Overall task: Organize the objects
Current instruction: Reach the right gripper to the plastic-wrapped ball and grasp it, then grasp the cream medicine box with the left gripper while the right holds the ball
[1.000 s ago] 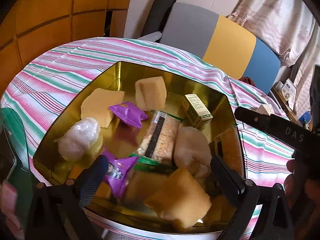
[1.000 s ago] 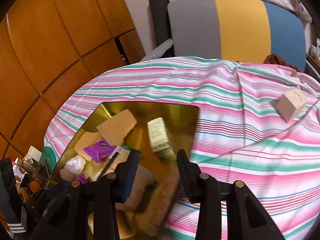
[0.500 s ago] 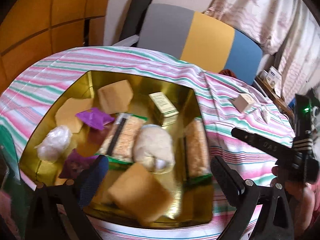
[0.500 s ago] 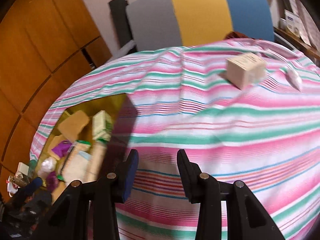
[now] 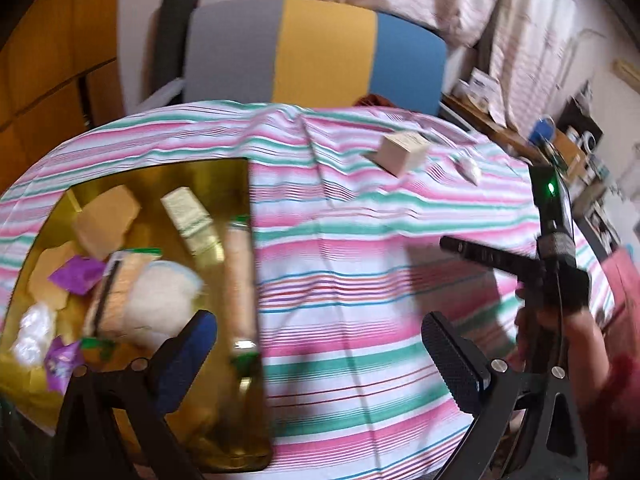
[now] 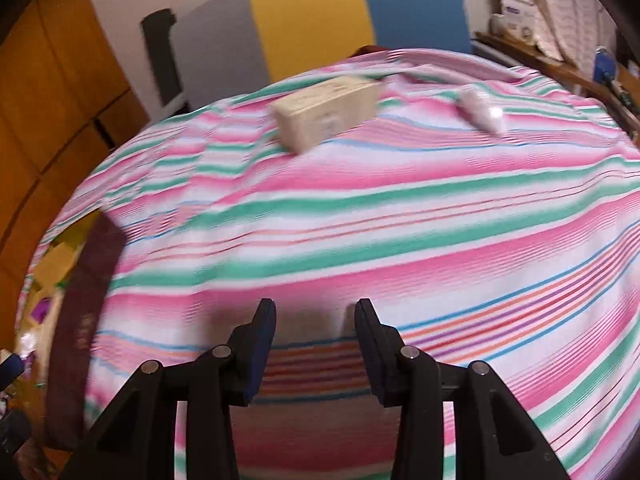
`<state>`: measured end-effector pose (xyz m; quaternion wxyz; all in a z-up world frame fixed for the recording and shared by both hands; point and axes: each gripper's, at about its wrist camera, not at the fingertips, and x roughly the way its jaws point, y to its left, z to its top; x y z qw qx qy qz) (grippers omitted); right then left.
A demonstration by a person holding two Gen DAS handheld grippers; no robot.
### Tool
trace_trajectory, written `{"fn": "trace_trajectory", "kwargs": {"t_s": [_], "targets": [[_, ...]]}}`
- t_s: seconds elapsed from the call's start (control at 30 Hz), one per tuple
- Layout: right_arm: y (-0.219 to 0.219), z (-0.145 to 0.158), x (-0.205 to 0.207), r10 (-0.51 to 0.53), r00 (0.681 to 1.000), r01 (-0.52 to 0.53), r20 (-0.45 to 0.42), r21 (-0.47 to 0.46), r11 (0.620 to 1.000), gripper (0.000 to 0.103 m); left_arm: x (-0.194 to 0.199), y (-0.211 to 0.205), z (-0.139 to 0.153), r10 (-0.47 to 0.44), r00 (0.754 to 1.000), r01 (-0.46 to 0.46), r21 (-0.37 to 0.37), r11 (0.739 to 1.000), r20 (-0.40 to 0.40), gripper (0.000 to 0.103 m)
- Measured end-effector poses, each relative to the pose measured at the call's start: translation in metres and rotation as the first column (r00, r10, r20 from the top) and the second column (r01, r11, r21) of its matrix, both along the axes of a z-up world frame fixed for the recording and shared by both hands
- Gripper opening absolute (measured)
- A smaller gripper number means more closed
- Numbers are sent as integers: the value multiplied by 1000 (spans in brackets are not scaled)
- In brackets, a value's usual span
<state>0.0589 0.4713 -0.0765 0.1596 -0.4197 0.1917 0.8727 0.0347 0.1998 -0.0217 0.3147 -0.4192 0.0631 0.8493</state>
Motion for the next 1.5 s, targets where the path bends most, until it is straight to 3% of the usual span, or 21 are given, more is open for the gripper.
{"fn": "trace_trajectory", "kwargs": {"t_s": [0.3,0.53,0.67,0.87,1.1,1.5], "targets": [[119,19,-11,-198,978,205,-73,107,973,48,0,44,-7,-66,997,67,-42,997,26,103],[177,21,-63,-221,974,227,-55,197,954,48,-9,59,-12,-65,996,69,-57,996,59,103],[199,9,-87,-220,974,225,-48,175,959,48,-10,67,-15,-77,995,82,-72,994,67,103],[205,-3,-99,-170,983,181,-69,193,964,47,-13,75,-19,-83,994,90,-91,992,77,103],[204,-3,-100,-133,985,151,-108,178,972,26,-20,88,-21,-71,992,79,-76,994,100,103],[161,8,-50,-114,989,121,-91,83,989,18,-46,123,-3,-93,995,92,-82,992,-19,103]]}}
